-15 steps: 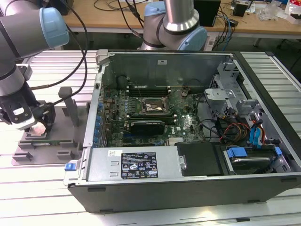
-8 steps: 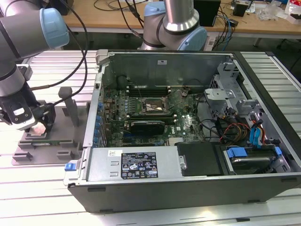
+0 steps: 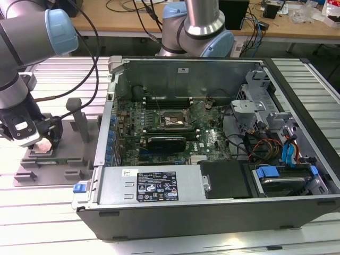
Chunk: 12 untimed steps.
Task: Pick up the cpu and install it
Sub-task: 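Pick up the cpu and move it towards the insertion slot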
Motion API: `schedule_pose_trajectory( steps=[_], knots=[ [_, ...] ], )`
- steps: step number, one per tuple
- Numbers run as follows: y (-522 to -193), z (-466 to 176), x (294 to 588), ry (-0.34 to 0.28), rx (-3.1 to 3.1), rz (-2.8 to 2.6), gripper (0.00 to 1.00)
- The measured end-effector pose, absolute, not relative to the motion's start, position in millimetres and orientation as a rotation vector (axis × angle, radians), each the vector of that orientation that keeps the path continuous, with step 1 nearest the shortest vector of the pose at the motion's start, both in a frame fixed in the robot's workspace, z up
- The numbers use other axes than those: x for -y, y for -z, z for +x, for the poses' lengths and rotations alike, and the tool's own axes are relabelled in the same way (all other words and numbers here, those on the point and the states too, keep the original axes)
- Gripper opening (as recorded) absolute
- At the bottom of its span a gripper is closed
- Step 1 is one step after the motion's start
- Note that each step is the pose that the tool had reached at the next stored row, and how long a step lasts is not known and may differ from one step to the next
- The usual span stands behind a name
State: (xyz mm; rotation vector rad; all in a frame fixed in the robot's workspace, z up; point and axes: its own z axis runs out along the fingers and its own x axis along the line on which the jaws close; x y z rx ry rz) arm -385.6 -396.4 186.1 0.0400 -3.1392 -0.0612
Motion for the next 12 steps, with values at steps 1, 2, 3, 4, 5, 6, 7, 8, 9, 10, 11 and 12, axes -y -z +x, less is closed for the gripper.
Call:
schedule_pose_trajectory(
  steps=[1,2,3,4,5,6,7,8,9,10,11,12],
  knots=[
    [-186.1,-385.6,396.4,0.061,3.139,0.040,0.66],
    [-186.1,-385.6,396.4,0.061,3.139,0.040,0.66],
    [-186.2,-385.6,396.4,0.061,3.139,0.040,0.65],
    [-186.2,-385.6,396.4,0.061,3.139,0.040,0.55],
    [-186.2,-385.6,396.4,0.061,3.139,0.040,0.55],
    [-186.3,-385.6,396.4,0.061,3.139,0.040,0.55],
    [-186.3,-385.6,396.4,0.061,3.139,0.040,0.55],
    [-186.4,-385.6,396.4,0.061,3.139,0.040,0.55],
    [-186.5,-385.6,396.4,0.061,3.139,0.040,0.55],
    [-187.4,-385.6,396.4,0.061,3.139,0.040,0.55],
    [-189.8,-385.6,396.4,0.061,3.139,0.040,0.55],
    [-190.1,-385.5,396.3,0.061,3.139,0.040,0.55]
  ],
)
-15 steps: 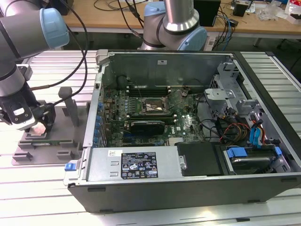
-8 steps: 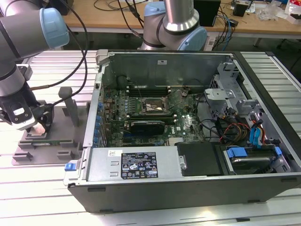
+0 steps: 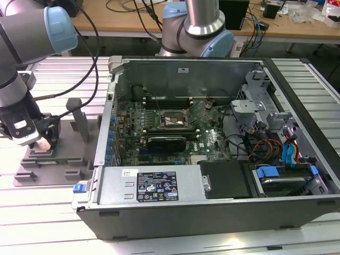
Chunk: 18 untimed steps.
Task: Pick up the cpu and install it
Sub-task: 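Pick up the cpu and move it towards the insertion slot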
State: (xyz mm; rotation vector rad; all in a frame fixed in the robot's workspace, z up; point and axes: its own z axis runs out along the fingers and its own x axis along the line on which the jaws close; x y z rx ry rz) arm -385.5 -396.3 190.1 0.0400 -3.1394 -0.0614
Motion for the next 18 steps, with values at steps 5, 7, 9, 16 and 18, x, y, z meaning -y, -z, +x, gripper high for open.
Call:
schedule_pose_trajectory(
  steps=[5,7,9,16,18],
  knots=[
    [-194,-386,396,0.061,3.139,0.040,0.55],
    [-202,-386,396,0.061,3.139,0.040,0.55],
    [-202,-386,396,0.064,3.140,0.040,0.55],
    [-194,-386,396,0.067,3.140,0.040,0.55],
    [-192,-386,396,0.066,3.140,0.040,0.55]
  ],
)
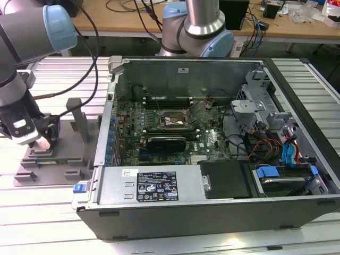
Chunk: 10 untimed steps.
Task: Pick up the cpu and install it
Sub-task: 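Pick up the cpu and move it towards the insertion slot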
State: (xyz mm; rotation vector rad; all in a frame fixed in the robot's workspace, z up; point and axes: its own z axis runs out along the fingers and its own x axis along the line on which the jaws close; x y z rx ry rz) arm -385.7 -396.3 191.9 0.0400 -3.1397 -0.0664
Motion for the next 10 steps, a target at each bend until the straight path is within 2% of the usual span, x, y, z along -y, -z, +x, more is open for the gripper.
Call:
schedule_pose_trajectory(
  steps=[10],
  knots=[
    [-187.5,-385.7,396.3,0.068,3.140,0.040,0.55]
  ],
)
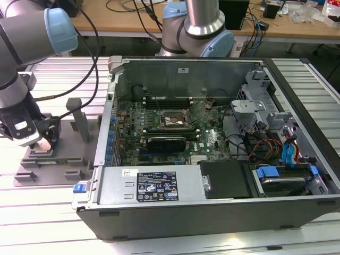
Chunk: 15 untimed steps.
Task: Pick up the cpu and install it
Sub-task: 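Pick up the cpu and move it towards the insertion slot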
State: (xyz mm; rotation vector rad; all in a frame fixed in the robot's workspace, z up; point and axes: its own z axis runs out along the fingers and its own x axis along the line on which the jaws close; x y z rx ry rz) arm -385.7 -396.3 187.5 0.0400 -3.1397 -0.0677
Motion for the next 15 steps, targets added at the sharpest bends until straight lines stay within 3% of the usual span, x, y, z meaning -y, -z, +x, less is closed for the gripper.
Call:
schedule_pose_trajectory(
  steps=[3,4,15],
  knots=[
    [-187.4,-385.6,396.3,0.068,3.140,0.040,0.55],
    [-187.4,-385.6,396.3,0.068,3.140,0.040,0.62],
    [-189.2,-385.7,396.3,0.068,3.139,0.060,0.62]
  ],
)
